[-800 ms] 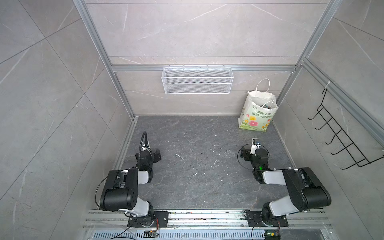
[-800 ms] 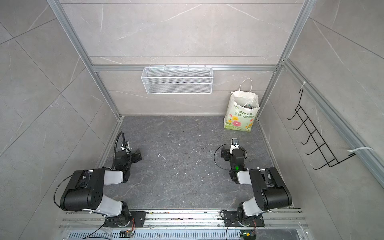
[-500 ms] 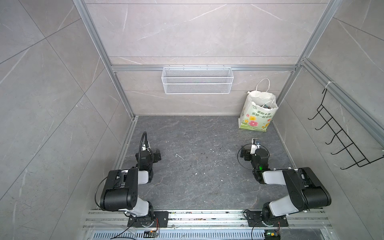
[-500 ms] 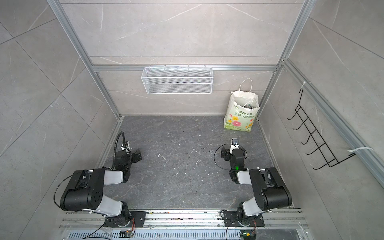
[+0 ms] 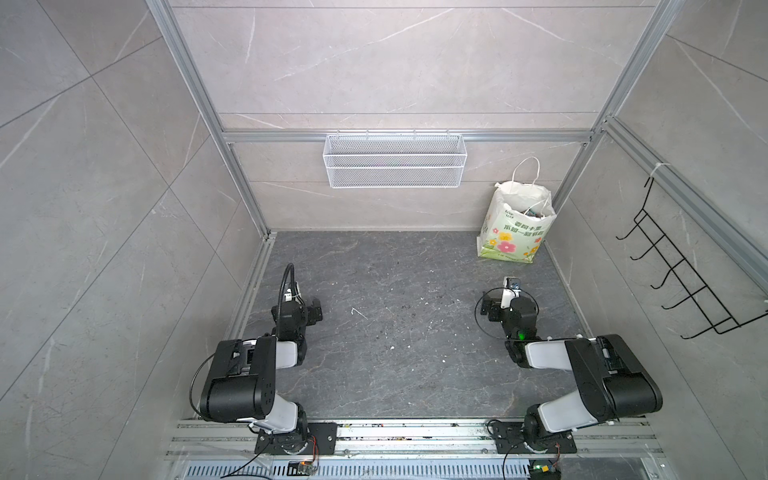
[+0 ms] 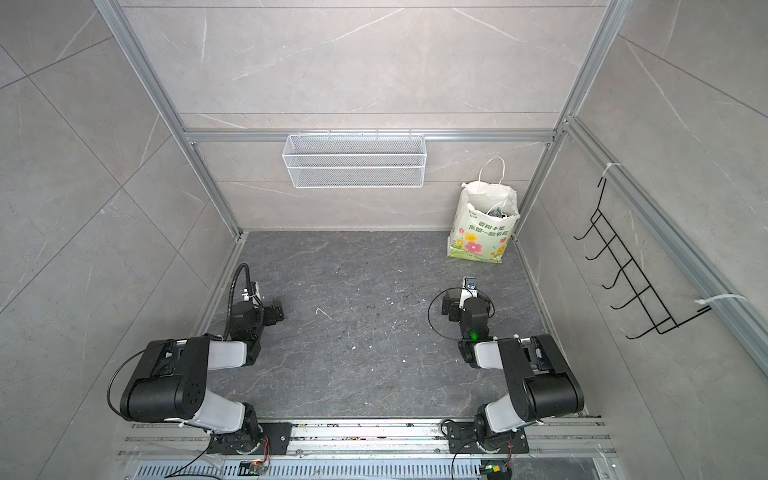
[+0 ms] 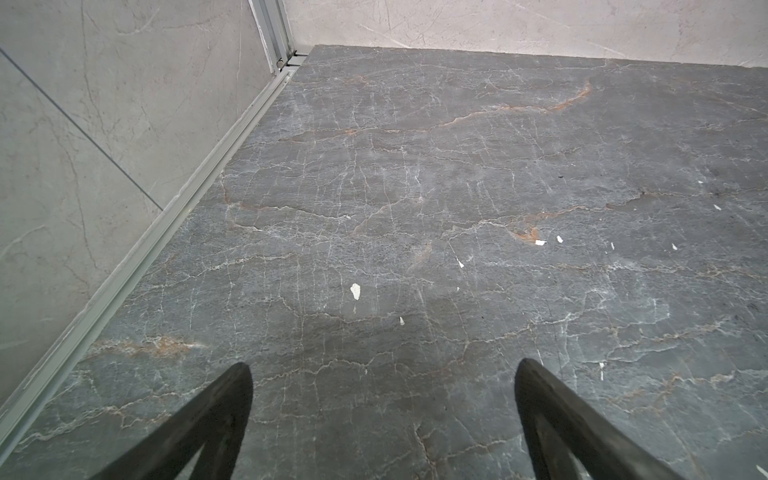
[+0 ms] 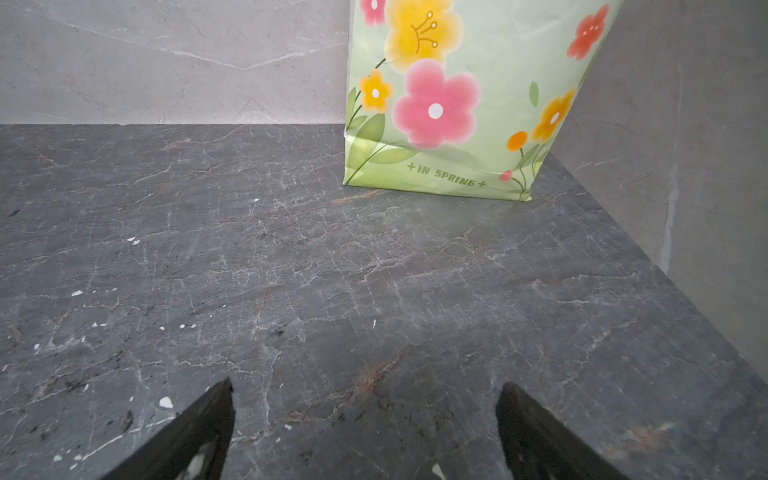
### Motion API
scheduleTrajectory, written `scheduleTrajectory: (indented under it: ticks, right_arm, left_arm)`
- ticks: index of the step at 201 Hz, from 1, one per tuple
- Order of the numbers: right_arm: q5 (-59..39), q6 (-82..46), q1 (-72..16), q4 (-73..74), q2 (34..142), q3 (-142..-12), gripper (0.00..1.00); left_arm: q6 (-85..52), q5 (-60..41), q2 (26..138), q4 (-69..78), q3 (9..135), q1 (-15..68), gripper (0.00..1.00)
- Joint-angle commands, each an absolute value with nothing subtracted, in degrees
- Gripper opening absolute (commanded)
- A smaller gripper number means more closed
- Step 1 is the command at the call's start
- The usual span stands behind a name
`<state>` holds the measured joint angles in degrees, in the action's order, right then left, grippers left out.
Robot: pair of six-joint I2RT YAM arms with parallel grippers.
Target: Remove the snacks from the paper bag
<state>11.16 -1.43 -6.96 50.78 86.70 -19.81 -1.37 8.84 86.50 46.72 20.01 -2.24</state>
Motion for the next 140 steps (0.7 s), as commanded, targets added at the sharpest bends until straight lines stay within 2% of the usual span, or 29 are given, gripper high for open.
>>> scheduleTrajectory:
  ticks: [1, 11, 26, 42, 47, 52, 57, 65, 78, 93, 102, 110, 126, 140]
  right_arm:
    - [11.98, -0.68, -7.31, 52.14, 86.73, -20.15, 0.99]
    - [15.94, -0.62, -8.56, 46.23, 82.90, -21.32, 0.99]
    - [21.43, -6.53, -9.14, 20.95, 73.86, -30.51, 0.99]
    - [18.43, -12.05, -7.96, 14.59, 71.17, -35.36, 0.98]
    - [16.88, -15.03, -6.80, 11.88, 71.46, -37.30, 0.94]
    - [15.20, -18.81, -5.07, 8.19, 72.33, -39.63, 0.84]
    - [11.36, -23.19, -2.32, 4.94, 73.88, -41.88, 0.75]
    - [5.40, -27.56, 1.34, 4.16, 76.06, -43.37, 0.67]
    - [1.07, -30.49, 4.85, 4.66, 80.28, -45.68, 0.48]
    - [1.02, -31.61, 6.59, 2.28, 84.18, -49.72, 0.38]
    - [0.38, -32.18, 7.65, 2.08, 85.93, -51.43, 0.35]
    - [0.12, -32.52, 8.49, 1.73, 87.26, -52.83, 0.31]
    - [0.66, -33.03, 9.99, 1.38, 89.76, -55.09, 0.26]
    - [-1.12, -33.21, 12.09, 1.63, 92.50, -56.79, 0.21]
  left_arm:
    - [-1.62, 9.85, 85.72, 49.79, 20.29, -2.14, 1.00]
    - [-0.07, 15.71, 81.78, 44.63, 21.33, 0.70, 1.00]
    - [0.86, 20.82, 70.69, 28.59, 26.78, 7.20, 1.00]
    - [-5.48, 10.18, 62.61, 24.69, 29.65, 8.68, 0.87]
    - [-8.43, 8.14, 61.64, 25.28, 30.50, 9.17, 0.82]
    - [-10.90, 7.68, 61.57, 25.16, 31.75, 10.19, 0.79]
    - [-12.34, 7.50, 62.35, 24.48, 33.67, 11.56, 0.77]
    - [-12.47, 7.34, 64.78, 21.23, 38.16, 14.42, 0.76]
    - [-9.55, 8.76, 70.47, 13.92, 46.57, 20.76, 0.67]
    - [-6.22, 11.35, 77.80, 10.62, 53.67, 28.26, 0.58]
    - [-5.81, 9.56, 81.90, 9.48, 57.12, 30.79, 0.49]
    - [-6.71, 7.40, 85.21, 8.71, 60.02, 32.30, 0.46]
    - [-7.67, 3.83, 91.07, 7.14, 64.52, 34.71, 0.26]
    - [-8.04, 3.75, 94.70, 6.77, 67.09, 36.74, 0.22]
